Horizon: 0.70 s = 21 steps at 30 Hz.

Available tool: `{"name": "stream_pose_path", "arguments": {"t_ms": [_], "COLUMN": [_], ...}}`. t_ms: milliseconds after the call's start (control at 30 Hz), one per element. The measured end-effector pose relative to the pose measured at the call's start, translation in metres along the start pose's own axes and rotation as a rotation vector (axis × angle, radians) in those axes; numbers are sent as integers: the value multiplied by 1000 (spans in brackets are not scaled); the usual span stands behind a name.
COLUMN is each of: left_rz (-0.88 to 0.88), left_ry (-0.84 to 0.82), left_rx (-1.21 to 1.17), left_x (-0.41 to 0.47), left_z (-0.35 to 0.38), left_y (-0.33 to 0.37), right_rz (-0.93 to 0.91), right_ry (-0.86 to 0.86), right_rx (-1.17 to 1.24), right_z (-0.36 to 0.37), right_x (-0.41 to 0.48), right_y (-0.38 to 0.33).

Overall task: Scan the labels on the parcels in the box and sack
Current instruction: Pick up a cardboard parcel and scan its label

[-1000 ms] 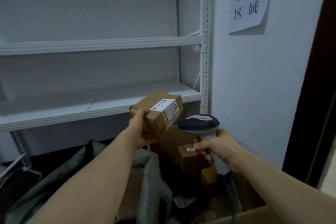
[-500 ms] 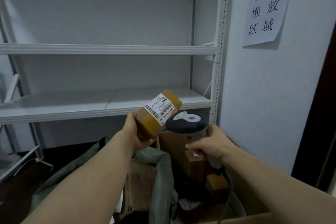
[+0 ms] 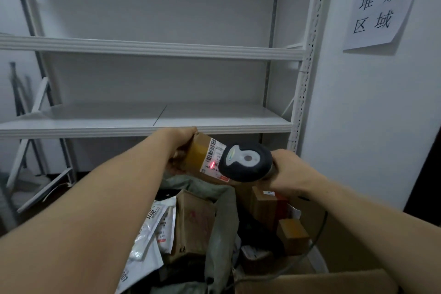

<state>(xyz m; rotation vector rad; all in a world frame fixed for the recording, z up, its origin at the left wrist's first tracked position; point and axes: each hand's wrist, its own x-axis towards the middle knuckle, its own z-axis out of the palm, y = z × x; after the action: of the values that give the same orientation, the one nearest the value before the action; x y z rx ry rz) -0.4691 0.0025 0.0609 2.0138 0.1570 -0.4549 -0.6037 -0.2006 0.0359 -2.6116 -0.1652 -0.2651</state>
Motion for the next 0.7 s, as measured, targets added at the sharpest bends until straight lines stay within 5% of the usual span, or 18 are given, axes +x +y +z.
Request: {"name": "stream_pose_path", "arguments": {"t_ms": [700], "left_rz": [-27], "left_ry": [-25], "left_rx": [39], "left_x": [3], "left_z": [6], "left_y": [-1], "right_rz": [-75], "right_ry": [-7], "right_rx": [-33], "right_z": [-4], "right_x": [1], "right_y": [6]}}
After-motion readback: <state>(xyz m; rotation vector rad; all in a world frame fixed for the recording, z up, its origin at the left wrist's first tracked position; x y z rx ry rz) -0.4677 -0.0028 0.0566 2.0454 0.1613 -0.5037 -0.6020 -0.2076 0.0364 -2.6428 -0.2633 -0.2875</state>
